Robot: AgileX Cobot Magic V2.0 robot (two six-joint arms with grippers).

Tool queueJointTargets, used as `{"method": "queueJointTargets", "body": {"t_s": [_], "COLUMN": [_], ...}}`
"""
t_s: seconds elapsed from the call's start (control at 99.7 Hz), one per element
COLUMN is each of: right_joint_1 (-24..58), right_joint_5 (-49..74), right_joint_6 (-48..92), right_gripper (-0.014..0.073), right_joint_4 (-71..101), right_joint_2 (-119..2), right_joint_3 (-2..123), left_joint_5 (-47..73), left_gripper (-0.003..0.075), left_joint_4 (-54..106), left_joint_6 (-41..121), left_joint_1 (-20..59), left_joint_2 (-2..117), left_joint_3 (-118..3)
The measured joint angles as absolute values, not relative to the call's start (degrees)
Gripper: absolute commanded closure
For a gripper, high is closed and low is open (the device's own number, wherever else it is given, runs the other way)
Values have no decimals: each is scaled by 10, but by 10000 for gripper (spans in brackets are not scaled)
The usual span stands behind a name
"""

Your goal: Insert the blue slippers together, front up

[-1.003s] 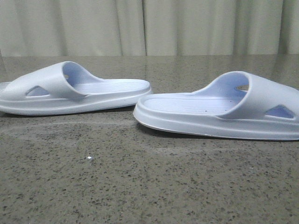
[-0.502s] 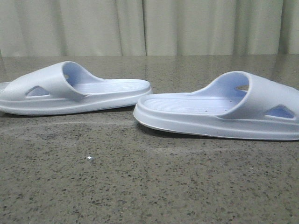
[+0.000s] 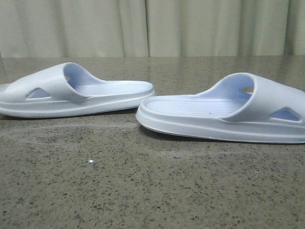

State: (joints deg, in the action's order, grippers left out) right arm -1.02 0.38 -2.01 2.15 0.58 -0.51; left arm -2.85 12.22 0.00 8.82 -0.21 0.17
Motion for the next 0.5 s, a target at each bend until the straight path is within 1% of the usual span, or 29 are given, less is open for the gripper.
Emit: {"method": "queueJointTargets", "body": {"t_s": [0.12,0.301,0.502], "right_joint_1": [-10,-10,-10], "right_joint_5": [52,149,232], "right_joint_6": [-20,-20,-20], "right_gripper": [701,700,700], "right_joint_4": [46,58,58], "right_joint_2": [6,6,-39], "right_joint_3": [24,118,215], "left_joint_5": [0,124,213], "left_gripper": [705,705,705], "left_joint_4": [155,172,179], "left_joint_6": [0,0,0], "left_joint_1": [88,88,88], "left_joint_2": [-2,6,97], "left_joint_3": [-13,-97,-197]}}
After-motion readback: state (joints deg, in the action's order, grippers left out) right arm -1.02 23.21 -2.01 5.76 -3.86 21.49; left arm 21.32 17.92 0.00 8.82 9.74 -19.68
